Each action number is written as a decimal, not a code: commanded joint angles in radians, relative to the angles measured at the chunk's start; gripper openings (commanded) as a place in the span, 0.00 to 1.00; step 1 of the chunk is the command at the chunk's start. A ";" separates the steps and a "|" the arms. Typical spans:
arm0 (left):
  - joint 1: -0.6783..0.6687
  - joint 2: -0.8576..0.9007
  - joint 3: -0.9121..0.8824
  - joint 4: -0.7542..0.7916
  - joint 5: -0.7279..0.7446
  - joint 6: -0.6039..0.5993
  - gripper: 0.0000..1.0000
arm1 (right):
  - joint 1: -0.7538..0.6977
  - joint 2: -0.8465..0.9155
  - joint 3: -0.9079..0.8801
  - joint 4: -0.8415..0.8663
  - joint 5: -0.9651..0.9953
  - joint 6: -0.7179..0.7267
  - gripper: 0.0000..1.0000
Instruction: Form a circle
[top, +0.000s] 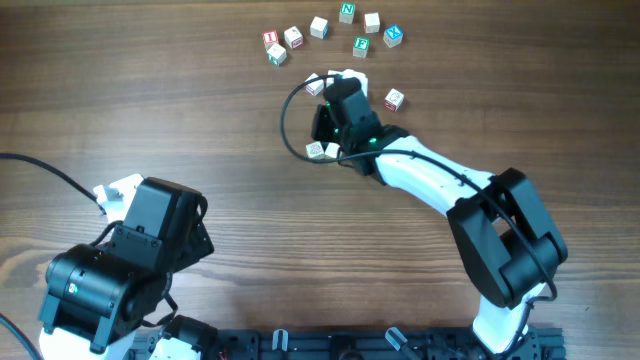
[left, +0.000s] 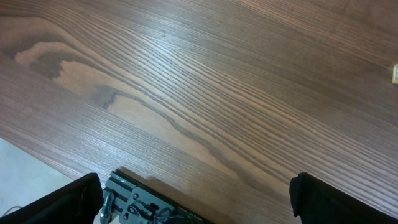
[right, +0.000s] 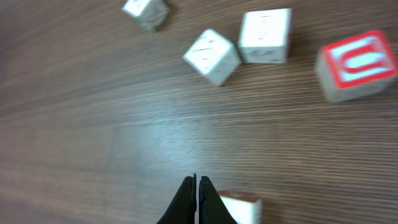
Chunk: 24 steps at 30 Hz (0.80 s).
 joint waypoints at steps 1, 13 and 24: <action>0.006 -0.002 -0.003 0.000 0.001 -0.016 1.00 | 0.029 -0.012 0.022 0.010 0.021 -0.043 0.05; 0.006 -0.002 -0.003 0.000 0.001 -0.016 1.00 | 0.030 0.052 0.026 0.009 -0.017 -0.042 0.05; 0.006 -0.002 -0.003 0.000 0.001 -0.016 1.00 | 0.035 0.019 0.044 -0.124 0.008 -0.016 0.04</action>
